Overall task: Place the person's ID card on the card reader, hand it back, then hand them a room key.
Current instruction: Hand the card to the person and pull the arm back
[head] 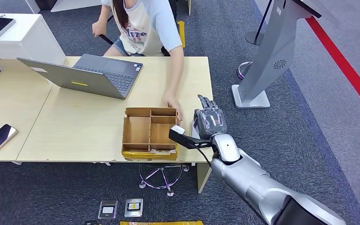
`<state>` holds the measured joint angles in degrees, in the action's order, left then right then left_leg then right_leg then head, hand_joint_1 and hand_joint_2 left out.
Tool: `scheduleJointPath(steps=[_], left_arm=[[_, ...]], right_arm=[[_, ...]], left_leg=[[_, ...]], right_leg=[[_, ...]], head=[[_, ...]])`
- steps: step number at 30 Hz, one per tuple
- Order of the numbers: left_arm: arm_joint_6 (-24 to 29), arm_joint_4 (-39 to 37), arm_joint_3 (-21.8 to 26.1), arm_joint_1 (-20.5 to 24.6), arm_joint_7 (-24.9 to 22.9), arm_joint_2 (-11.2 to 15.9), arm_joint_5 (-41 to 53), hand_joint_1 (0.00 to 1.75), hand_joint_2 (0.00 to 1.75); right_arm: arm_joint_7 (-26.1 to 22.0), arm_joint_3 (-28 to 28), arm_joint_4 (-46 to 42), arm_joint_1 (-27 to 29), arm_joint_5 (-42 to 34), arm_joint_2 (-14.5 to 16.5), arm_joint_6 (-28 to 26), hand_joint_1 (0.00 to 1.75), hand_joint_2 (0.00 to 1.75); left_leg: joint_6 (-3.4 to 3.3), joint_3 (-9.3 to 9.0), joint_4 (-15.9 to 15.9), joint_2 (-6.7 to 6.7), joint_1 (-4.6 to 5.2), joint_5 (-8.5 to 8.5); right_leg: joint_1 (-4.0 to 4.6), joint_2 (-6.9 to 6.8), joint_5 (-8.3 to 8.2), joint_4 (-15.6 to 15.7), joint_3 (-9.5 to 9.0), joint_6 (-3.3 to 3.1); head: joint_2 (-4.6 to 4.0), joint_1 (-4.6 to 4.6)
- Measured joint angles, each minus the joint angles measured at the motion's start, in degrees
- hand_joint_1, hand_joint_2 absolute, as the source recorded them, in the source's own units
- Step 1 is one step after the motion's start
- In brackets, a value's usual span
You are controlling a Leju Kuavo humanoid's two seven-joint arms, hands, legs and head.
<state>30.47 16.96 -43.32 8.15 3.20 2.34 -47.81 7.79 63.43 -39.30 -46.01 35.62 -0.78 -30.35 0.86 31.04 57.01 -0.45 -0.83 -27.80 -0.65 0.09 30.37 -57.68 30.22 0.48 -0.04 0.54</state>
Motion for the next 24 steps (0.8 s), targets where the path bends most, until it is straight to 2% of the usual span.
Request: scheduleJointPath(steps=[11, 16, 24], left_arm=[[-0.39, -0.04, 0.00, -0.33, 1.78, 0.45, -1.88, 0.00, 1.75], [-0.26, -0.08, 0.00, -0.48, 1.81, 0.71, -1.83, 0.00, 1.75], [0.30, -0.13, 0.00, -0.87, 2.23, 0.81, -1.98, 0.00, 1.75]], right_arm=[[-6.50, -2.97, -2.23, -0.09, -23.34, -0.66, 4.27, 1.75, 1.75], [-9.79, -3.19, -1.49, 0.61, -30.18, 0.22, 4.27, 1.75, 1.75], [-12.68, -3.69, 1.02, 1.69, -36.36, 2.31, 4.66, 1.75, 1.75]], left_leg=[[0.00, 0.03, -0.01, -0.02, 0.00, 0.00], [0.00, 0.04, -0.01, -0.02, 0.00, 0.00], [0.00, 0.04, -0.01, -0.02, 0.00, 0.00]], right_leg=[[0.00, -0.02, 0.00, -0.01, -0.01, 0.00], [0.00, -0.02, 0.01, -0.01, 0.00, 0.00], [0.00, -0.03, 0.01, -0.01, 0.01, 0.00]], head=[[-0.01, 0.00], [-0.01, -0.01], [-0.01, 0.01]])
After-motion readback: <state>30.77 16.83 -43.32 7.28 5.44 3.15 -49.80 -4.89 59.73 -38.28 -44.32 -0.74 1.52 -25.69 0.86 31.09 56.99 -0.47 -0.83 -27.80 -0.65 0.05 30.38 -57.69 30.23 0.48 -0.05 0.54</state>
